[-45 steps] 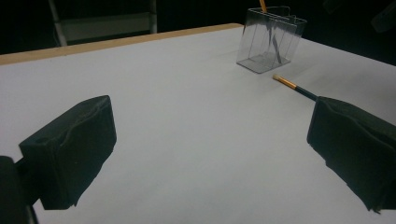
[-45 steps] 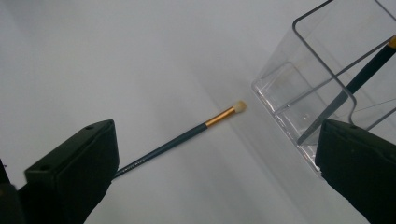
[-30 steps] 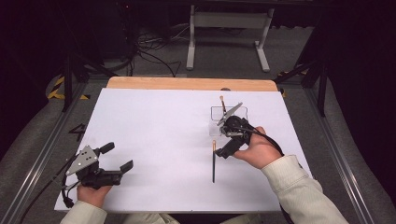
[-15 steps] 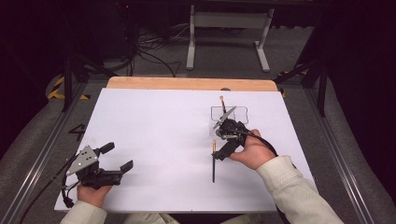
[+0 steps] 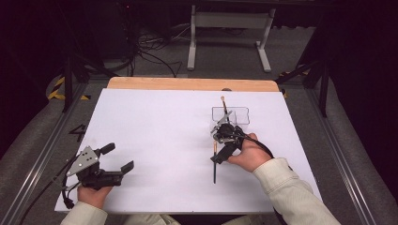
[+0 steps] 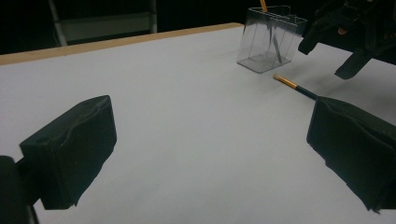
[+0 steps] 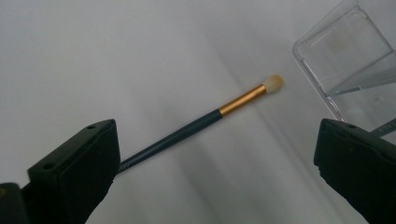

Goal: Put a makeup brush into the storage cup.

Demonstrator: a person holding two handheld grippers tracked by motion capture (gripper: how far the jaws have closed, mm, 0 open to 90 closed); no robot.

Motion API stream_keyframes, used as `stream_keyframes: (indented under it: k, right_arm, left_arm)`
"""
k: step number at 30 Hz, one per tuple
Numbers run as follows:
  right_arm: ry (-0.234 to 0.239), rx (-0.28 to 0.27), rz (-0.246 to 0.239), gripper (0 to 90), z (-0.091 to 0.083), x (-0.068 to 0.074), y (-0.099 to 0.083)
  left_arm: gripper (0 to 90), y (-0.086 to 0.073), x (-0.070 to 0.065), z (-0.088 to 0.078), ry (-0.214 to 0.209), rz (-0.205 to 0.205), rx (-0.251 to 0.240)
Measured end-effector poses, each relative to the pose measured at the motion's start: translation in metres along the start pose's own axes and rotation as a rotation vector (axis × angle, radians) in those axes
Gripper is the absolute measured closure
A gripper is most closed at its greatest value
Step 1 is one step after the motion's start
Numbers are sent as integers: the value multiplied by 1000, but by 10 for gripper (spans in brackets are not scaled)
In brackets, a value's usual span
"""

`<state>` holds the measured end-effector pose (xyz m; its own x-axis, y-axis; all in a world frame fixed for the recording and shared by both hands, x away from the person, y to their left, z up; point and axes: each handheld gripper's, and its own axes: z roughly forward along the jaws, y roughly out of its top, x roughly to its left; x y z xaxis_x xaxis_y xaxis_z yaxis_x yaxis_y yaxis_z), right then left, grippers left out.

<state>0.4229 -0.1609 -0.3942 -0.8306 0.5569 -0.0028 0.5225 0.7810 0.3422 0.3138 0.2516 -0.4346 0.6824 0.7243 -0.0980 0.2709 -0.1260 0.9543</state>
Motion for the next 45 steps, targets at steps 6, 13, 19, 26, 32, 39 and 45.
stream_keyframes:
  k: [6, 13, 19, 26, 32, 39, 45]
  right_arm:
    - [3, 19, 3, 11, 7, 0, 0]
    - [3, 32, 2, 12, 14, 2, 1]
    - [0, 47, -4, 16, 21, 3, 2]
    - [-2, 72, -8, 34, 28, 3, 2]
    - [-1, 71, -12, 92, 30, 2, 3]
    - [11, 101, -5, 167, 35, 4, 3]
    - [19, 116, -7, 247, 37, 4, 3]
  left_arm:
    - [22, 0, 0, 0, 0, -1, 0]
    - [22, 0, 0, 0, -1, -1, -1]
    - [22, 0, 0, 0, -2, -1, -1]
    - [24, 0, 0, 1, 4, 1, 2]
    - [24, 0, 0, 1, 3, 1, 5]
    - [24, 0, 0, 1, 3, 0, 1]
    - [24, 0, 0, 0, -1, -2, 1]
